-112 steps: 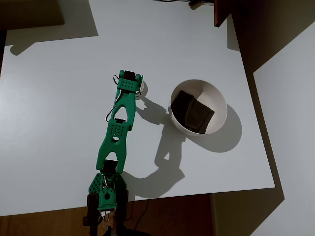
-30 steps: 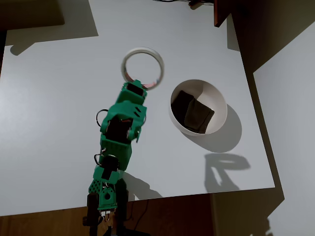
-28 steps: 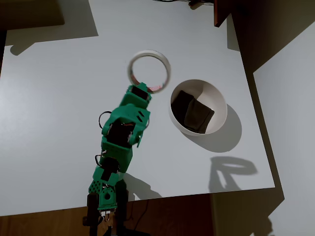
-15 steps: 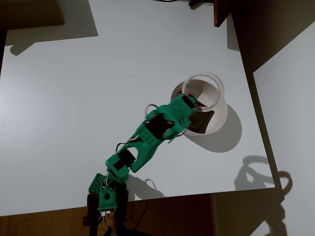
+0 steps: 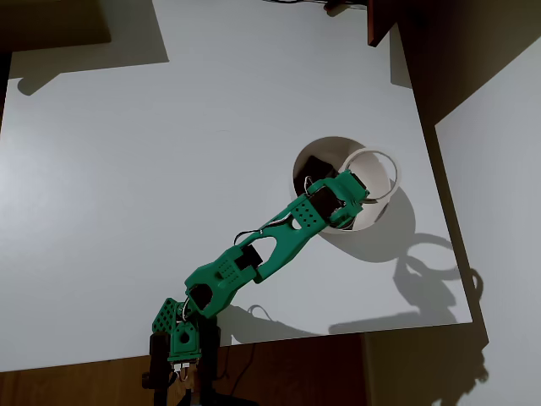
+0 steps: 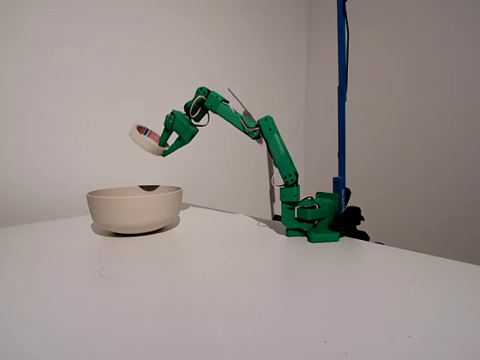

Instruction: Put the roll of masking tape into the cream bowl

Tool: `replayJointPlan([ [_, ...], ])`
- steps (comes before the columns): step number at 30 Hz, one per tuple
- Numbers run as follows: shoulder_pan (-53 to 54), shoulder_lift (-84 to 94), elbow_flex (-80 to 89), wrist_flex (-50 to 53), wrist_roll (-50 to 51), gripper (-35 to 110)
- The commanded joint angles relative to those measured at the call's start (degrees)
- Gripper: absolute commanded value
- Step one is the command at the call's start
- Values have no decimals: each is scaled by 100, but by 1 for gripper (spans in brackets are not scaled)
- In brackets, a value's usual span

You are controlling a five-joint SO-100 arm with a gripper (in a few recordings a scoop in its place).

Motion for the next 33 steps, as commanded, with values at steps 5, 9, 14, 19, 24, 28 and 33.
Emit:
replayJointPlan([
  [5,53,-378,-237,79,-237,-8],
  [9,0,-606,-237,211,-360,-8],
  [14,-79,-835,-237,229,-492,-8],
  [19,-105,-861,-237,185,-404,4],
  [24,-114,-791,-237,97,-264,9],
  [28,-114,-703,-237,44,-123,9],
  [33,-114,-598,-237,-18,44,7],
])
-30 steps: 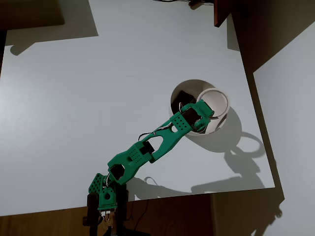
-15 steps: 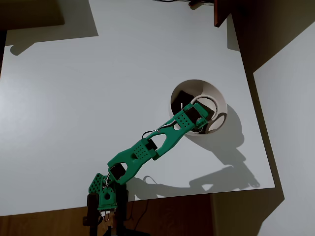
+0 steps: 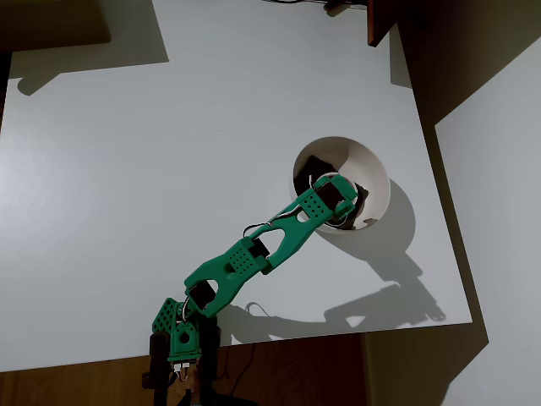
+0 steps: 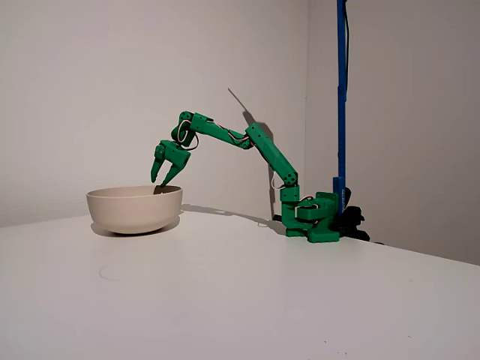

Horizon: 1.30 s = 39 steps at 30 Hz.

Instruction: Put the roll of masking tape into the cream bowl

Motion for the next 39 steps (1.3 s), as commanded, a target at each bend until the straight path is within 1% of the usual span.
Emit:
replayJointPlan([
  [1,53,589,-237,-79,141,5],
  [2,53,633,-237,-97,185,-5],
  [3,62,694,-237,-105,272,-8],
  [7,35,1099,-237,-79,606,-8],
  [14,-396,2312,-229,448,870,-8],
  [23,-1793,3964,-220,1679,650,-8],
  [31,-3129,4772,-149,2786,378,-8],
  [35,-3700,5361,475,2839,299,-8],
  [39,-4403,6179,1468,2769,246,-8],
])
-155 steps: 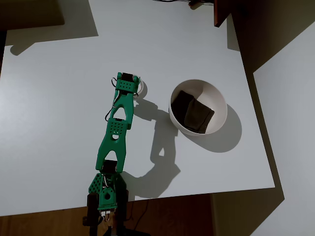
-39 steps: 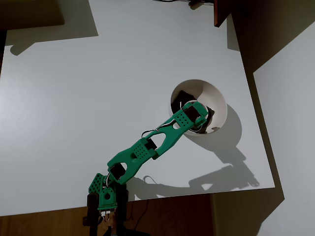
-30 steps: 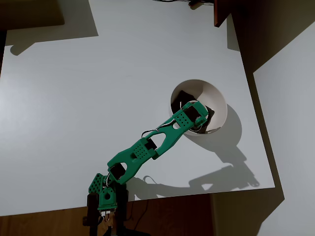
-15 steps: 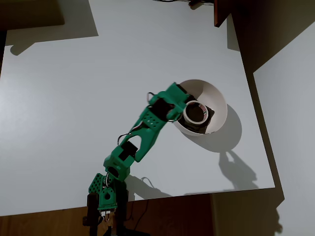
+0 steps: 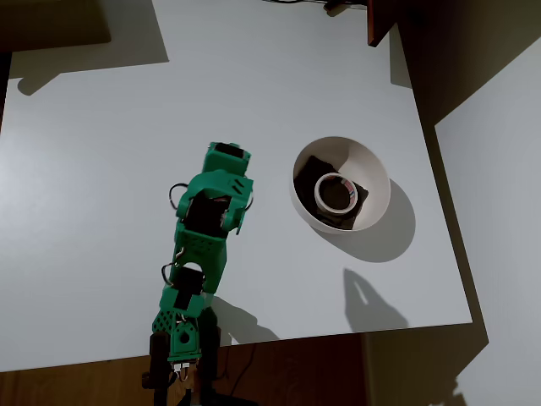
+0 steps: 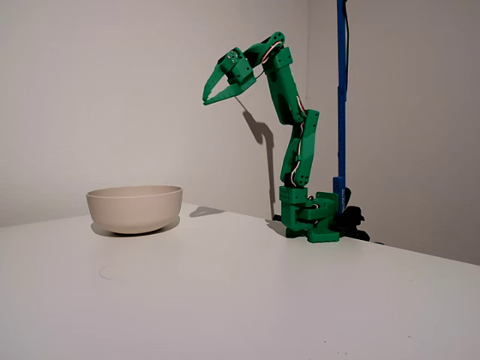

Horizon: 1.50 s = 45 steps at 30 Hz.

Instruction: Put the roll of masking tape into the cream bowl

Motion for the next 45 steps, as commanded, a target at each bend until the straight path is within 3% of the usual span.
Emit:
replayJointPlan([
  [1,-633,1151,984,308,0,-8],
  [9,-1608,3331,3999,-457,-334,-8],
  [20,-1679,5168,7567,-1767,-677,-8],
  [34,-1688,6100,10213,-3129,-668,-8],
  [45,-2021,7585,11637,-3076,-562,-8],
])
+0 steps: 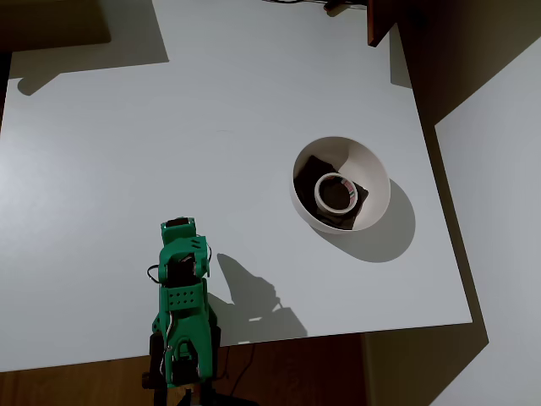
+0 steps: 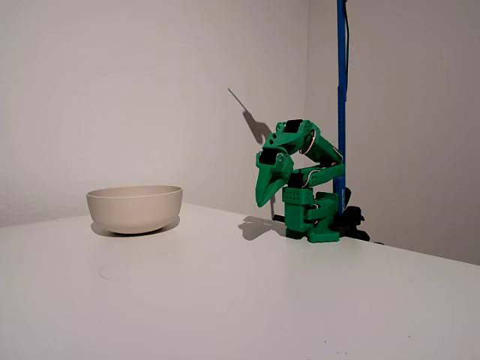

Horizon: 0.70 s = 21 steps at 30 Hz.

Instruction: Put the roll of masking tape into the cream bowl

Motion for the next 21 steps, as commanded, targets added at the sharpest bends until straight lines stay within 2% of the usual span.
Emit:
replayJointPlan([
  [1,-114,598,246,123,-9,-8],
  [4,-123,1072,598,281,0,-8],
  [21,-132,1072,1011,439,431,-8],
])
